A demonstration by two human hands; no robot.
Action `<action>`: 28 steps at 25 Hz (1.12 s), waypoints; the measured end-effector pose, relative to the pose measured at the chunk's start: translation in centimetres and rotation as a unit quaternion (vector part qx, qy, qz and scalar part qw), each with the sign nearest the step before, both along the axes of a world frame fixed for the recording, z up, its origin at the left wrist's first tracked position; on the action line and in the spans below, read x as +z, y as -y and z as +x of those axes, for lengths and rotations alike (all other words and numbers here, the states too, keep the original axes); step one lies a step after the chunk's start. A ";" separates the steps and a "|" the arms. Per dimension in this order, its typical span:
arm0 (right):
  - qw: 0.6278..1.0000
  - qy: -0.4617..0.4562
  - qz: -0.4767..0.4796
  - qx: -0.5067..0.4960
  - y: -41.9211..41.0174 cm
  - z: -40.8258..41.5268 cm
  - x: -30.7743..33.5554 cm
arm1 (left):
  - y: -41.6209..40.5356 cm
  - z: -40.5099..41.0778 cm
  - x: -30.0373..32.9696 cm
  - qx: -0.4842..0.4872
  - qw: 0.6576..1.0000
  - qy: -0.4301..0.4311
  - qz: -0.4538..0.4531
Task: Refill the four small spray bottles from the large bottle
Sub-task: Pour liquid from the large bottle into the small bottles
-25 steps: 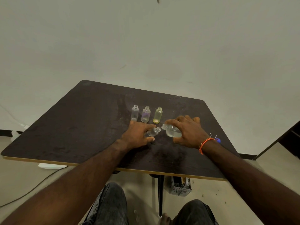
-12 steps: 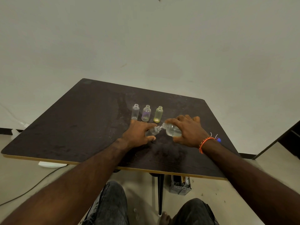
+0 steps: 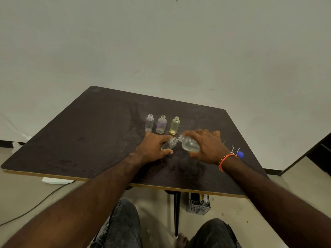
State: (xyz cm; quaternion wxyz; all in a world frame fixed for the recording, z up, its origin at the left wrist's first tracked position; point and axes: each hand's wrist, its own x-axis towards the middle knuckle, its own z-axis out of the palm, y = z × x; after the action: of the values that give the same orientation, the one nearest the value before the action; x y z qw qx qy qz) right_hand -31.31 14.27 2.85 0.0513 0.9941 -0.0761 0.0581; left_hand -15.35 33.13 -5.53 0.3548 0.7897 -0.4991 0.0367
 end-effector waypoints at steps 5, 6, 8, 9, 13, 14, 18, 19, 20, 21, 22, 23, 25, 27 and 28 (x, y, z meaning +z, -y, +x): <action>0.995 0.048 0.085 -0.010 -0.1 -0.1 -0.4 | 0.0 -0.1 -0.1 0.003 0.999 -0.048 -0.022; 0.993 0.059 0.104 -0.010 -0.1 -0.1 -0.5 | 0.0 -0.1 -0.2 0.008 0.998 -0.059 -0.022; 0.984 0.091 0.154 -0.015 -0.1 -0.1 -0.9 | 0.0 0.1 -0.4 0.018 0.997 -0.070 -0.018; 0.975 0.107 0.195 -0.017 0.0 -0.1 -1.0 | 0.0 0.1 -0.5 0.021 0.997 -0.072 -0.011; 0.928 0.151 0.338 -0.035 0.0 -0.1 -1.8 | -0.3 0.0 -0.4 0.021 0.997 -0.068 0.002; 0.919 0.165 0.355 -0.043 0.1 -0.1 -2.1 | -0.3 0.0 -0.3 0.019 0.998 -0.068 0.005; 0.892 0.209 0.393 -0.080 1.0 -0.9 -3.2 | -0.7 -0.2 -0.3 0.039 0.997 -0.061 0.025; 0.887 0.213 0.400 -0.084 1.1 -1.1 -3.5 | -0.7 -0.2 -0.4 0.050 0.997 -0.054 0.028; 0.884 0.213 0.408 -0.085 1.2 -1.3 -3.7 | -0.7 -0.1 -0.5 0.062 0.996 -0.050 0.032; 0.880 0.211 0.417 -0.083 1.2 -1.5 -3.9 | -0.8 -0.2 -0.5 0.071 0.996 -0.047 0.039; 0.878 0.210 0.423 -0.080 1.2 -1.7 -4.2 | -0.8 -0.2 -0.5 0.077 0.995 -0.048 0.045; 0.876 0.210 0.428 -0.076 1.2 -1.8 -4.4 | -0.9 -0.1 -0.6 0.081 0.994 -0.050 0.049; 0.869 0.218 0.438 -0.070 1.2 -2.0 -4.8 | -1.3 0.2 -0.8 0.092 0.993 -0.053 0.056; 0.864 0.222 0.447 -0.065 1.3 -1.9 -4.9 | -2.1 0.8 -0.7 0.111 0.991 -0.050 0.062; 0.864 0.221 0.448 -0.061 1.4 -1.9 -4.9 | -2.6 1.2 -0.6 0.122 0.989 -0.046 0.066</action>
State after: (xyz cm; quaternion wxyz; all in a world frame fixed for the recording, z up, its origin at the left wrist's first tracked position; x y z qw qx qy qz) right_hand -33.20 12.89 -2.06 -0.4142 0.8647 -0.1639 0.2322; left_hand -14.18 35.74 -6.12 0.3179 0.8671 -0.3834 0.0102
